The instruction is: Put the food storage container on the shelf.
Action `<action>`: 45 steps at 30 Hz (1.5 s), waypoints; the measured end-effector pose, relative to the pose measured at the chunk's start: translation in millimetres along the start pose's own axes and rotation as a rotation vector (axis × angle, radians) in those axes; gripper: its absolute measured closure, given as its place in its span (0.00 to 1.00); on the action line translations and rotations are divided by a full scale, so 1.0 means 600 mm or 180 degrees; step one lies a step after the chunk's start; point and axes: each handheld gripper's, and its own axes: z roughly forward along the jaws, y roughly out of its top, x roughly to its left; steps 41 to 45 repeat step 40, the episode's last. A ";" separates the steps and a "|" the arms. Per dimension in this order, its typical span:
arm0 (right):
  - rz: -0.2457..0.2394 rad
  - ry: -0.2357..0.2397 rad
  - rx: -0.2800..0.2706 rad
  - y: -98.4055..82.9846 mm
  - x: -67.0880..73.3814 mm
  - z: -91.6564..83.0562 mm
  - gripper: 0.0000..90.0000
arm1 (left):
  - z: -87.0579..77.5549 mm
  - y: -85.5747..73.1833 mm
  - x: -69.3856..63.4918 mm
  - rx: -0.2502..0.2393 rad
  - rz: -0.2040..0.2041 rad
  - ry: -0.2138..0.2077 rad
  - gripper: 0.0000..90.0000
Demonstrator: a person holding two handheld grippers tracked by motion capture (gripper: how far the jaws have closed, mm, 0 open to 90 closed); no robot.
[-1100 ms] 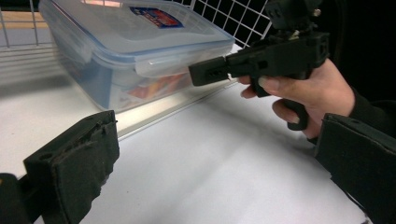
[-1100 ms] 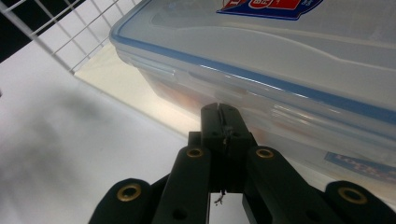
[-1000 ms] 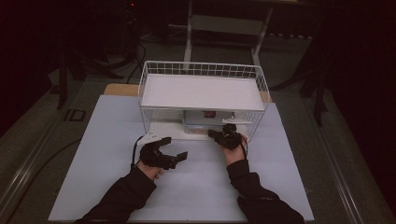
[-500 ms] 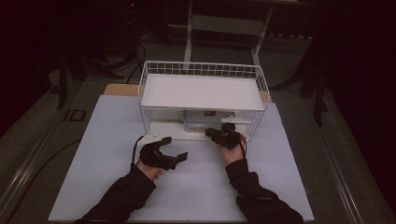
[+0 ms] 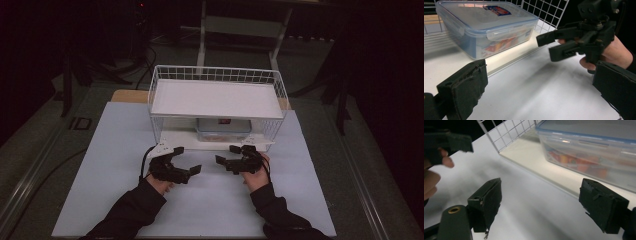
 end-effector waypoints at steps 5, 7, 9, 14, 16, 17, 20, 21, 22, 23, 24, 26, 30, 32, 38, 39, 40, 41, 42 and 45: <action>-0.0140 0.0000 0.0012 -0.017 0.011 -0.021 0.19 | -0.005 -0.002 -0.005 -0.0001 0.0032 -0.0018 0.00; -0.0182 -0.0017 0.0025 -0.024 0.015 -0.031 0.19 | -0.008 -0.002 -0.007 -0.0011 0.0035 -0.0030 0.00; -0.0222 -0.0014 -0.0001 -0.028 0.019 -0.041 0.18 | -0.011 -0.003 -0.008 -0.0013 0.0036 -0.0034 0.00; -0.0315 -0.0001 -0.0019 -0.038 0.025 -0.064 0.18 | -0.022 -0.006 -0.015 -0.0021 0.0076 -0.0038 0.00; -0.0340 0.0004 -0.0026 -0.042 0.028 -0.073 0.18 | -0.026 -0.008 -0.017 -0.0013 0.0088 -0.0049 0.00; -0.0338 0.0002 -0.0021 -0.044 0.028 -0.076 0.18 | -0.028 -0.009 -0.018 -0.0015 0.0091 -0.0051 0.00; -0.0354 0.0001 -0.0030 -0.050 0.029 -0.091 0.18 | -0.035 -0.014 -0.023 0.0009 0.0138 -0.0041 0.00; -0.0362 0.0007 -0.0025 -0.052 0.029 -0.094 0.18 | -0.037 -0.016 -0.024 0.0018 0.0141 -0.0045 0.00; -0.0366 0.0004 -0.0017 -0.054 0.029 -0.098 0.19 | -0.040 -0.019 -0.024 0.0019 0.0130 -0.0050 0.00; -0.0375 0.0000 -0.0005 -0.058 0.028 -0.103 0.19 | -0.041 -0.021 -0.024 0.0036 0.0120 -0.0055 0.00; -0.0398 -0.0002 0.0018 -0.062 0.026 -0.105 0.19 | -0.042 -0.024 -0.024 0.0043 0.0112 -0.0060 0.00; -0.0398 -0.0032 0.0045 -0.067 0.022 -0.110 0.19 | -0.044 -0.030 -0.024 0.0078 0.0119 -0.0062 0.00; -0.0368 -0.0053 0.0110 -0.077 0.014 -0.116 0.19 | -0.047 -0.036 -0.024 0.0103 0.0123 -0.0055 0.00; -0.0350 -0.0050 0.0111 -0.079 0.010 -0.117 0.19 | -0.046 -0.037 -0.023 0.0106 0.0136 -0.0045 0.00; -0.0356 -0.0030 0.0096 -0.078 0.010 -0.117 0.19 | -0.043 -0.041 -0.019 0.0117 0.0151 -0.0029 0.00; -0.0373 -0.0024 0.0100 -0.078 0.011 -0.117 0.19 | -0.043 -0.042 -0.019 0.0111 0.0142 -0.0040 0.00; -0.0383 -0.0016 0.0095 -0.078 0.013 -0.117 0.19 | -0.042 -0.042 -0.018 0.0113 0.0136 -0.0039 0.00; -0.0383 -0.0016 0.0095 -0.078 0.013 -0.117 0.19 | -0.042 -0.042 -0.018 0.0113 0.0136 -0.0039 0.00; -0.0383 -0.0016 0.0095 -0.078 0.013 -0.117 0.19 | -0.042 -0.042 -0.018 0.0113 0.0136 -0.0039 0.00; -0.0383 -0.0016 0.0095 -0.078 0.013 -0.117 0.19 | -0.042 -0.042 -0.018 0.0113 0.0136 -0.0039 0.00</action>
